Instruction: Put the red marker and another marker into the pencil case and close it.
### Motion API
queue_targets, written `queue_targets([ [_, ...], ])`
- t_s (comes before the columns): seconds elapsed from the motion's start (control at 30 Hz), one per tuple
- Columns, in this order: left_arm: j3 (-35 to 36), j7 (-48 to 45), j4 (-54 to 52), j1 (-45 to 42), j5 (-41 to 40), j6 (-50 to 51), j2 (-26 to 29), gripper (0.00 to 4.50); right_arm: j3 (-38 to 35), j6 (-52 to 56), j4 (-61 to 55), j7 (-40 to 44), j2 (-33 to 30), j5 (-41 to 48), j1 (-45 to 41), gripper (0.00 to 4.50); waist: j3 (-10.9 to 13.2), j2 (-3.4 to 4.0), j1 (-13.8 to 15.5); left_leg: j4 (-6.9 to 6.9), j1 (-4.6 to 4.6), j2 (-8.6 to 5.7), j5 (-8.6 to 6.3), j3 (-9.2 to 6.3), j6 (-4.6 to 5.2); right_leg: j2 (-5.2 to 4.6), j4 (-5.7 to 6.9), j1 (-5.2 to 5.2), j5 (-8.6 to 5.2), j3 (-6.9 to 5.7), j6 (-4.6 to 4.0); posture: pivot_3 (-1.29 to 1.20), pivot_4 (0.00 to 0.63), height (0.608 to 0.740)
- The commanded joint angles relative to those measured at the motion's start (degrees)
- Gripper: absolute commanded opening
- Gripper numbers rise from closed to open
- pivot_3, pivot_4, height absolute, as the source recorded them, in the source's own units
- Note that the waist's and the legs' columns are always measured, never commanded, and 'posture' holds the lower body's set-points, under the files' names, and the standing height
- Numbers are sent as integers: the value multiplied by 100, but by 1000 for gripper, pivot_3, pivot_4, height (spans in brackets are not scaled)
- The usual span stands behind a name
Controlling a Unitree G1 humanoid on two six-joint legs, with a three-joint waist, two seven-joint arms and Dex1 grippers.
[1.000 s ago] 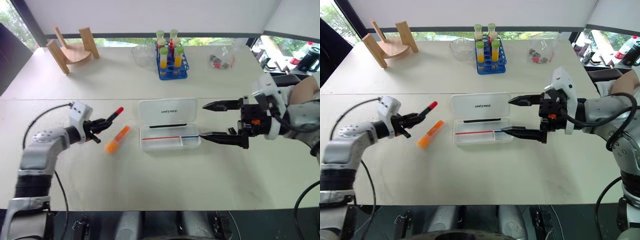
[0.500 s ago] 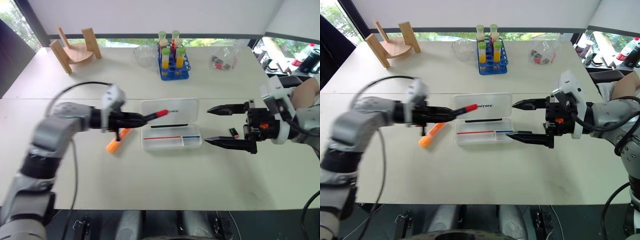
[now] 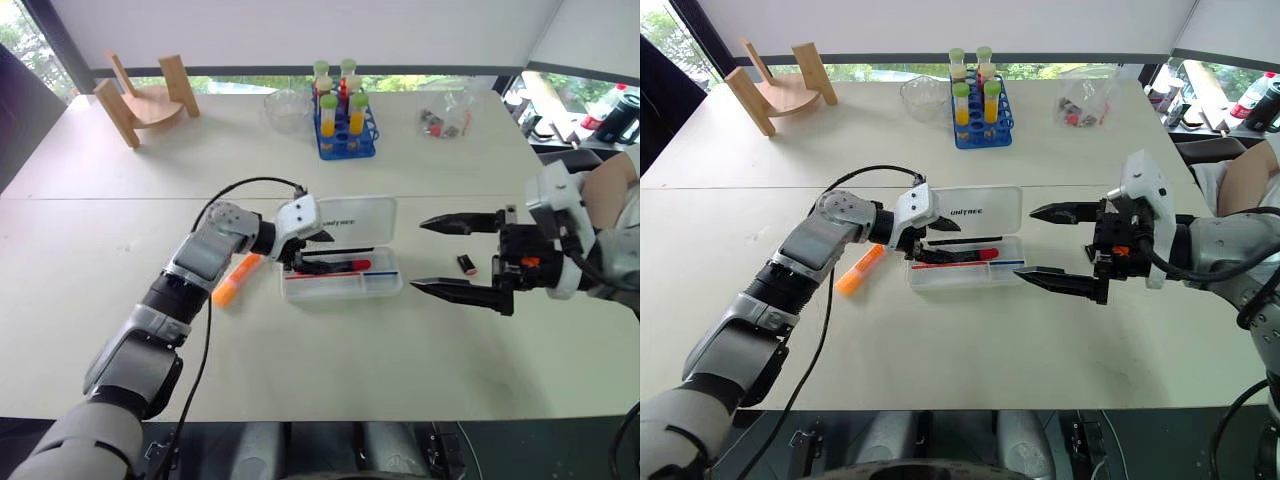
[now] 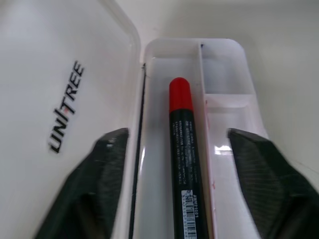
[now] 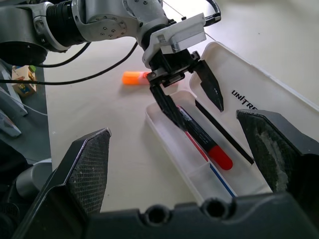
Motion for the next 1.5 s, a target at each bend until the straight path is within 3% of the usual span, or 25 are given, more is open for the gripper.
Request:
queue_targets([
  [0.03, 266, 183, -198, -54, -18, 50, -60, 4476, -159, -35, -127, -64, -106, 85, -41, 4500, 0, 0, -5, 0, 0, 0, 0, 0, 0, 0, 0, 0, 0, 0, 0, 0, 150, 740],
  [0.17, 1087, 661, -1163, 156, -559, 1116, 114, 4476, -149, -44, -136, -79, -116, 103, -35, 4500, 0, 0, -21, 0, 0, 0, 0, -2, 0, 0, 1, -1, 0, 0, 0, 0, 150, 740],
  [0.3, 2659, 1554, -3267, 1184, -1355, 3082, 745, 4476, -89, -95, -108, -90, -101, 68, -36, 4500, -1, 3, -110, -8, 1, 15, -4, -10, 7, 6, 4, -12, -1, 9, -1, 0, 150, 740],
  [0.47, 3510, 2264, -4573, 2497, -1576, 3998, 1164, 4476, 99, -189, 19, -30, -72, -4, -161, 4500, 0, 4, -91, -4, 6, 12, -4, -12, 6, -1, 2, 2, 0, 6, 0, 0, 150, 740],
  [0.57, 3564, 2538, -4610, 3100, -1465, 3830, 1181, 4476, 270, -257, 132, 42, -57, -67, -317, 4500, 0, 3, 9, 7, 16, 6, -3, -6, 5, -10, -1, 20, 6, 5, 9, 0, 150, 740],
  [0.83, 2724, 2946, -3457, 4068, -845, 2454, 794, 4476, 575, -447, 397, 211, -55, -289, -630, 4500, -1, 4, 10, 3, 18, 2, -1, -1, 0, -15, -4, 23, 6, -1, 8, 0, 150, 740],
  [0.93, 2639, 2943, -3166, 4194, -777, 2119, 718, 3699, 598, -471, 420, 223, -52, -330, -663, 4500, -10, 19, 28, -2, 22, 2, -1, -1, 0, -16, -3, 26, 5, -1, 7, 0, 150, 740],
  [1.03, 2693, 2863, -3132, 4254, -829, 1970, 778, 2116, 588, -478, 431, 230, -57, -359, -672, 4500, -10, 20, 12, -1, 26, 1, -1, 3, 0, -20, -4, 30, 5, 0, 7, 0, 150, 740],
  [1.13, 2810, 2728, -3231, 4242, -991, 1969, 868, 847, 582, -503, 443, 222, -55, -407, -661, 4500, -10, 20, 10, -2, 26, 1, -1, 4, 1, -23, -5, 29, 5, 1, 8, 0, 150, 740],
  [1.2, 2881, 2587, -3363, 4206, -1167, 2018, 941, 886, 580, -511, 444, 219, -50, -424, -651, 4500, -10, 20, 10, -3, 25, 1, -1, 4, 1, -22, -6, 28, 5, 0, 8, 0, 150, 740],
  [1.37, 3197, 1408, -4299, 3412, -2714, 2260, 1285, 886, 556, -510, 471, 225, -67, -467, -625, 4500, -3, 10, 43, -1, 12, 3, 0, -2, -1, -22, -6, 20, 6, -7, 7, 0, 150, 740],
  [1.5, 2566, 767, -4257, 2666, -2747, 2209, 1662, 886, 548, -513, 498, 232, -71, -491, -637, 4500, -6, 15, 1, 1, 13, -3, 1, 2, -3, -25, -7, 23, 6, -9, 8, 0, 150, 740],
])
